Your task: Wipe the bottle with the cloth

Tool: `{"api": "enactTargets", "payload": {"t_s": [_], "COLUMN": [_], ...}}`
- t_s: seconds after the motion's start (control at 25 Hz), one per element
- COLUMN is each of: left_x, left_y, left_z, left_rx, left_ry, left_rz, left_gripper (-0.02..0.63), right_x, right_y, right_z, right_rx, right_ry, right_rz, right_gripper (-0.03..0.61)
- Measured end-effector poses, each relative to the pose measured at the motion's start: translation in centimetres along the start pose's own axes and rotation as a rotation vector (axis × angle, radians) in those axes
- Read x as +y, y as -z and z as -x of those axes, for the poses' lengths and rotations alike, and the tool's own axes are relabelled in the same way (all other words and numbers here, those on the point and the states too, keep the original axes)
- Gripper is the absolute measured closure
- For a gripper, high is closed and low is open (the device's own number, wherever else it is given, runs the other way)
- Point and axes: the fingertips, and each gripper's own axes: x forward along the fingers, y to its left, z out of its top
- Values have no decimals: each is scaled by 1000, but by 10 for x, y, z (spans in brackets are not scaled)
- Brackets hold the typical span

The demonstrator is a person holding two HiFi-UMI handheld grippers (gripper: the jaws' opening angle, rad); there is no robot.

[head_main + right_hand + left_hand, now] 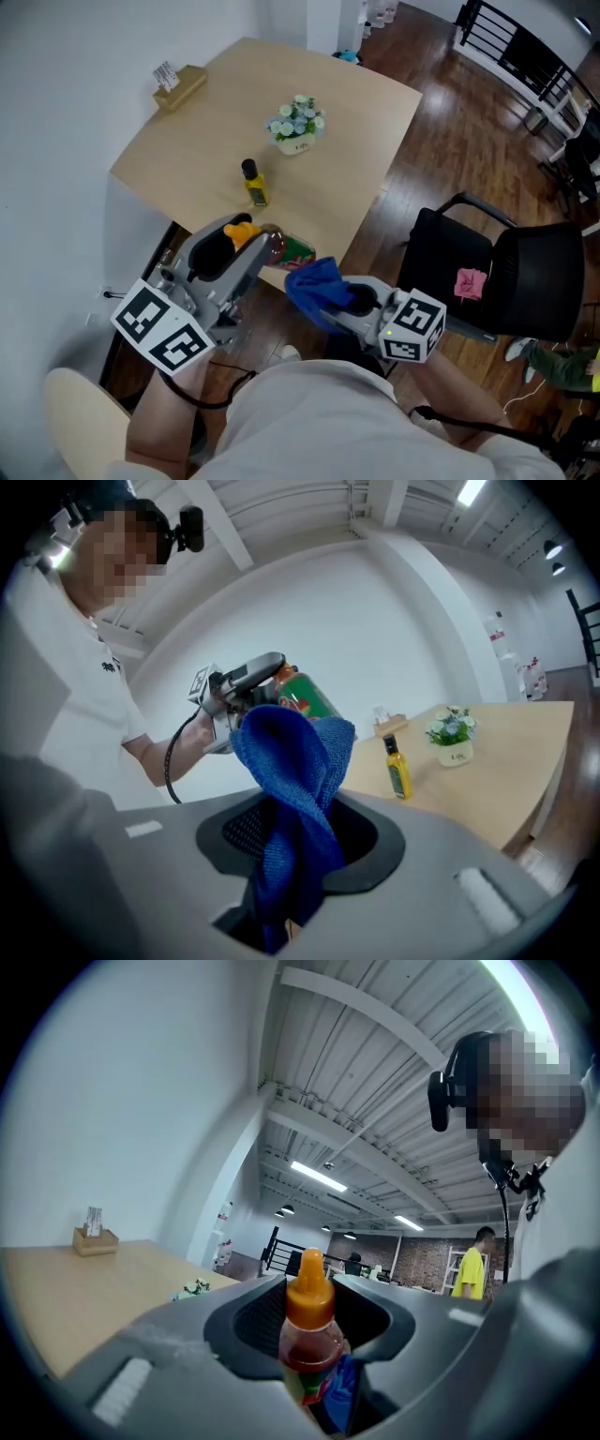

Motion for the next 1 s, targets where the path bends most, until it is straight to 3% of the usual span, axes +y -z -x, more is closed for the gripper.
{"api": "enactTargets", "payload": {"t_s": [0.24, 0.4, 0.6, 0.72, 0.84, 1.0], "left_x": [-9, -22, -28, -32, -38, -34], "left_y": [2, 9, 19, 26, 33, 32], "left_z": [-2, -4, -9, -12, -14, -11], "left_rx": [-10, 8, 42, 74, 100, 94], "left_ry": [10, 34, 72, 105, 125, 126], "left_rz": [12, 7, 6, 3, -5, 15], "left_gripper": [454, 454, 454, 454, 454, 454], "right_x": [-34, -55, -35, -13, -4, -17], "right_y": [31, 9, -77, -116, -123, -99], "right_z": [29, 52, 44, 27, 12, 3], "right_rx": [90, 59, -65, -82, -39, 46], "right_ry": [81, 165, 127, 91, 76, 81], "right_rz": [-17, -17, 130, 257, 375, 362], "right_gripper": [440, 440, 440, 440, 440, 440]}}
